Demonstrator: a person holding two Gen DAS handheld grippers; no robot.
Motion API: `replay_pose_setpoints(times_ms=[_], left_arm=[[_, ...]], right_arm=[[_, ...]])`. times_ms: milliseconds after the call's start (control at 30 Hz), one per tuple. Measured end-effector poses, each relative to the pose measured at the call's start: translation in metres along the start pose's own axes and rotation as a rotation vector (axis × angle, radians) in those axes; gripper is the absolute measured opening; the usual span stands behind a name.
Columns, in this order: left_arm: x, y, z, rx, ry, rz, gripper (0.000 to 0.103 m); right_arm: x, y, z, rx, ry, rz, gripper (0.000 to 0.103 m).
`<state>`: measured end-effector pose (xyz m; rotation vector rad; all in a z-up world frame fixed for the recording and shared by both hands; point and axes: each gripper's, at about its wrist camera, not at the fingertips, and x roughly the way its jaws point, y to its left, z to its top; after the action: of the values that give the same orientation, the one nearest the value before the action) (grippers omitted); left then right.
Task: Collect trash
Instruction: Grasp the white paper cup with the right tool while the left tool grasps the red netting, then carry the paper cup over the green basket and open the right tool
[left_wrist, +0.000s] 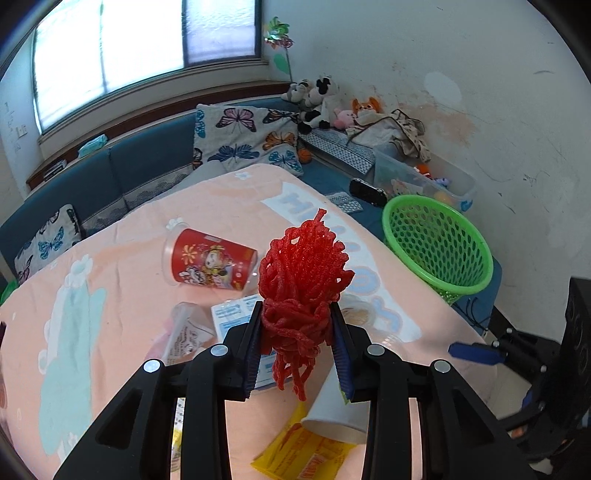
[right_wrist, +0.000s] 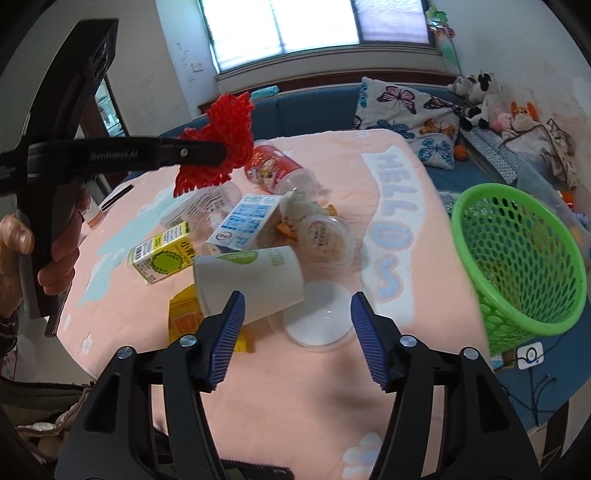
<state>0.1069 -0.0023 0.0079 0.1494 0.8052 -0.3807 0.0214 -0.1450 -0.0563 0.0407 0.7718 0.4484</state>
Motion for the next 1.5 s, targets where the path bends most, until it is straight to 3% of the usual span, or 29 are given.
replay_pose_setpoints(times_ms=[233, 467, 533, 900, 1067, 1233, 1500], left_arm=[[-0.006, 0.011, -0.003, -0.014, -0.006, 0.029, 0.033], [-0.010, 0.019, -0.003, -0.021, -0.010, 0.043, 0.033], [-0.012, 0.021, -0.002, -0.025, -0.011, 0.046, 0.033], [-0.021, 0.009, 0.019, 0.016, 0.002, 0.082, 0.033], [-0.025, -0.005, 0.036, 0.033, -0.023, 0.056, 0.033], [-0.014, -0.023, 0.043, 0.006, -0.041, -0.033, 0.033], [0.020, -0.063, 0.051, 0.019, 0.000, -0.128, 0.033]], right_arm=[[0.025, 0.024, -0.002, -0.038, 0.024, 0.013, 0.077], [0.054, 0.034, -0.007, -0.058, 0.063, -0.053, 0.078], [0.056, 0.030, -0.006, -0.049, 0.062, -0.083, 0.074], [0.052, -0.004, -0.004, 0.038, 0.052, -0.117, 0.011], [0.032, -0.017, 0.002, 0.049, 0.018, -0.132, 0.008], [0.005, -0.038, 0.010, 0.075, -0.021, -0.148, 0.007], [-0.029, -0.116, 0.026, 0.127, -0.047, -0.308, 0.007]])
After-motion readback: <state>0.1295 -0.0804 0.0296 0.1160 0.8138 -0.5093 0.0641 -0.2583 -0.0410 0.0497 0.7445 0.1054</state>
